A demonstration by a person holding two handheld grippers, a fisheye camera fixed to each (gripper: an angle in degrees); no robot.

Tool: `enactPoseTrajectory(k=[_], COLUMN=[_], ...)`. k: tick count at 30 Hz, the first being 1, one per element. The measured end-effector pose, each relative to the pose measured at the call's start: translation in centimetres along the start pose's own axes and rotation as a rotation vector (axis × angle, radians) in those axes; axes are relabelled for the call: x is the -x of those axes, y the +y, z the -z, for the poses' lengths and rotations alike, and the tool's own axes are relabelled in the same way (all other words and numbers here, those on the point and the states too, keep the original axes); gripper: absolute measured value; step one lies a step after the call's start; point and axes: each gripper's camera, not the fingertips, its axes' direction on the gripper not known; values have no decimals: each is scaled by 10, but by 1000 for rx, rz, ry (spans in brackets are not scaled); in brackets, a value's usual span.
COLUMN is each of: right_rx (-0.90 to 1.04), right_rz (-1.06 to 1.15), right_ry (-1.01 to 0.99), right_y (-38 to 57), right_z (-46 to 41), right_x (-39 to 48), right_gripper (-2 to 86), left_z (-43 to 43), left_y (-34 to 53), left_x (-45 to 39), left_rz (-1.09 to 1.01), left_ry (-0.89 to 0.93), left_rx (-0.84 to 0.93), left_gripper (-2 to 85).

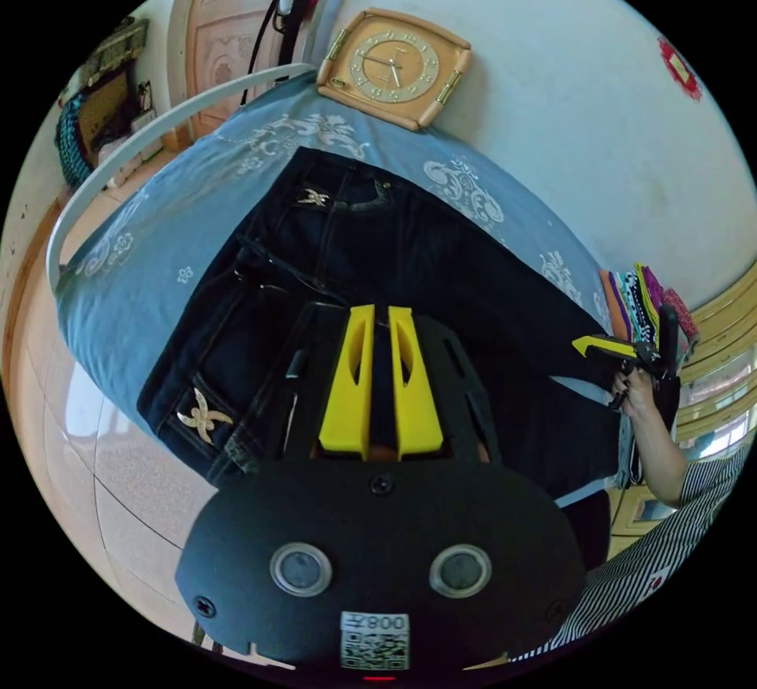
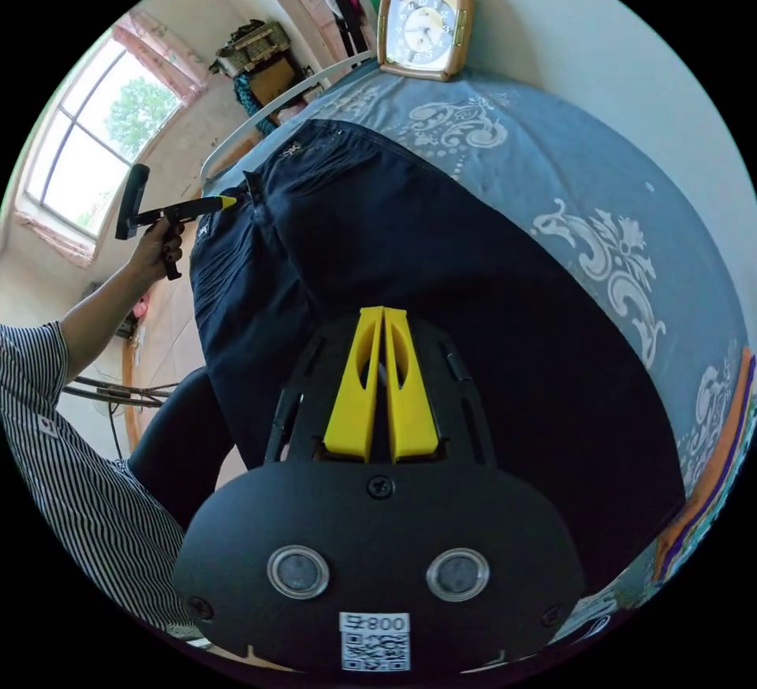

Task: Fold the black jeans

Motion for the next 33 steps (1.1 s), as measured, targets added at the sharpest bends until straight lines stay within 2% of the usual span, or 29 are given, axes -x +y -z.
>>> enactPoseTrajectory(k=[5, 9, 13, 16, 21, 26, 28, 30, 33], right_rx=[-10, -53, -46, -64, -9, 113, 131, 124, 163], right_rz=[42, 91, 112, 75, 39, 41, 67, 98, 135], right_ry=[53, -32, 166, 181, 240, 229, 253, 292, 312], right_y=[-91, -157, -216, -256, -323, -374, -388, -397, -422], right_z=[-10, -16, -35, -36, -50, -85, -100, -103, -97], right_x=[28, 68, 108, 106, 103, 118, 136, 153, 174], right_gripper=[4, 6, 16, 40, 77, 90, 84, 49, 29], left_z=[-15, -31, -53, -65, -94, -144, -163, -168, -167], left_y=[-9, 0, 15, 9, -27, -61, -61, -56, -52], left_x=[60, 91, 124, 137, 147, 183, 194, 203, 207], left_rz=[30, 54, 83, 58, -30, 32, 25, 40, 13], left_ry=[-34, -46, -32, -13, -109, -250, -214, -134, -131], left_rx=[-32, -24, -31, -71, -66, 33, 83, 55, 24], left_gripper=[51, 58, 61, 70, 91, 93, 69, 50, 29])
